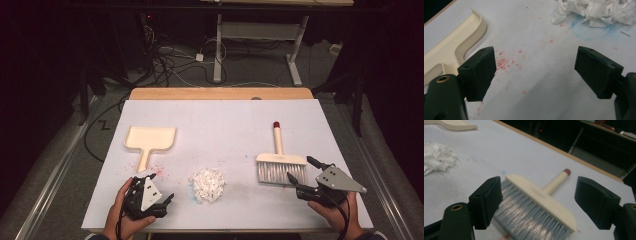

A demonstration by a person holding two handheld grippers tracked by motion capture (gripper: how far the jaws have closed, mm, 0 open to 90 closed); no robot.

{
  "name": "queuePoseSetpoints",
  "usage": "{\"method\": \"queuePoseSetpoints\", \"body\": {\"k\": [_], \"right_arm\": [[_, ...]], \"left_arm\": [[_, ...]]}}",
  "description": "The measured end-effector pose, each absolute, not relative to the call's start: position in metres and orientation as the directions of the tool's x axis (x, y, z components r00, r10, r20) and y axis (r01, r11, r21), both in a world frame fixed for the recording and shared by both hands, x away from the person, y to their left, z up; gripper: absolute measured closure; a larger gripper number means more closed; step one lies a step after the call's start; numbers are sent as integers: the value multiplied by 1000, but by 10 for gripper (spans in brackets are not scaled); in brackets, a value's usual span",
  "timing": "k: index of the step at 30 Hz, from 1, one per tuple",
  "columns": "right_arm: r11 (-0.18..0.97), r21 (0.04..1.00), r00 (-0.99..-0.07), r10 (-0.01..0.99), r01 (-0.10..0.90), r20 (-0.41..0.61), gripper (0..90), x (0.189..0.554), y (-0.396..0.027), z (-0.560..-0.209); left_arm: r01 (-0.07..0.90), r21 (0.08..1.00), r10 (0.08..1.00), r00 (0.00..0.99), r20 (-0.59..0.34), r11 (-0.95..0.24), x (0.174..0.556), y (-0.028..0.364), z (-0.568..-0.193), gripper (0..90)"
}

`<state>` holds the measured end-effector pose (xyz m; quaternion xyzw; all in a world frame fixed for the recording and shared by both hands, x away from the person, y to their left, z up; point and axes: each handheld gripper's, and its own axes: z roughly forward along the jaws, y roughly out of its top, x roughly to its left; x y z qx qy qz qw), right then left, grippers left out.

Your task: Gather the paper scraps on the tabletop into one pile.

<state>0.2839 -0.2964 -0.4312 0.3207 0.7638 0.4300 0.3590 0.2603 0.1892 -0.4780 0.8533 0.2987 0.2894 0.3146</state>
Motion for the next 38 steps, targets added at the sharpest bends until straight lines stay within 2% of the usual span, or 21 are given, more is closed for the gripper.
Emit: {"method": "queuePoseSetpoints", "body": {"k": [6,30,38], "right_arm": [[466,865,-549,779,187,-301,190,280,-293,-435],[445,860,-508,816,250,-275,196,287,-299,-442],[479,847,-511,800,230,-314,191,284,-293,-441]], "left_arm": [[318,714,690,654,312,-624,258,187,-477,166],[299,710,666,678,312,-638,260,183,-478,166],[297,719,677,665,317,-628,261,184,-476,166]]}}
